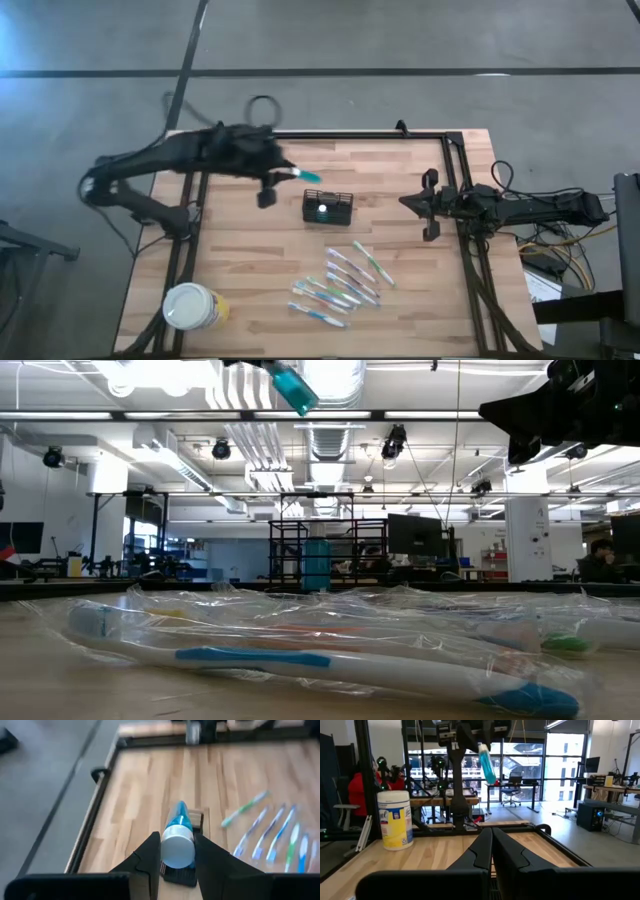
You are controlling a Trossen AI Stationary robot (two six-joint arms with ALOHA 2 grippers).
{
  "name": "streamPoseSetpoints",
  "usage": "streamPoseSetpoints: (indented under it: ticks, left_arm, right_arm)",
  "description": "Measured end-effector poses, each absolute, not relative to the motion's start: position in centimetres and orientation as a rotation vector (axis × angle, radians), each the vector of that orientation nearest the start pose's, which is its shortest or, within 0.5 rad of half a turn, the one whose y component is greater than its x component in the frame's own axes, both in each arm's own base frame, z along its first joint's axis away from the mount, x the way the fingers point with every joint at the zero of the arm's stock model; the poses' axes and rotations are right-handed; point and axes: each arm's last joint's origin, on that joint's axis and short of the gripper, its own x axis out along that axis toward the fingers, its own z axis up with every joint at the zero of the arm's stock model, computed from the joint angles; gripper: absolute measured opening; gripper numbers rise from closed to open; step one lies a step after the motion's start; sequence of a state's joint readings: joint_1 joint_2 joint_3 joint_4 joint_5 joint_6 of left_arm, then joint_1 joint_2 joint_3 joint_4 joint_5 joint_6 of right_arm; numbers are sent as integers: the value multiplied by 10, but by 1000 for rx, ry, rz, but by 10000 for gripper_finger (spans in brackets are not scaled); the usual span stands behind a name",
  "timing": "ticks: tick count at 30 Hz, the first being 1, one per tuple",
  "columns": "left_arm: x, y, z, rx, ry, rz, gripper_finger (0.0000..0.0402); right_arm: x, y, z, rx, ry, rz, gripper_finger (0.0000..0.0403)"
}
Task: Pick & Place toothbrushing station
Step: Put the blue mouthwash bottle into the black organizer
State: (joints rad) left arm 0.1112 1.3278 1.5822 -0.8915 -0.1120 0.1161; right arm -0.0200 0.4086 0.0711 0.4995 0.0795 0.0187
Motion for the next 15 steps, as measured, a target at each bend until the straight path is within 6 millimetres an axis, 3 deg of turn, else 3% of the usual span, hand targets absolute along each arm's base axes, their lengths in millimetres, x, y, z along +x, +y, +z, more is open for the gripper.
streamPoseSetpoints:
  ticks: [8, 15]
  left_arm:
    - [334, 40, 394, 156, 875, 108, 94]
    - [369, 43, 366, 176, 1023, 53, 94]
  right_arm:
    - [124, -5, 197, 20, -138, -98, 8]
    - [124, -5, 197, 15, -138, -99, 8]
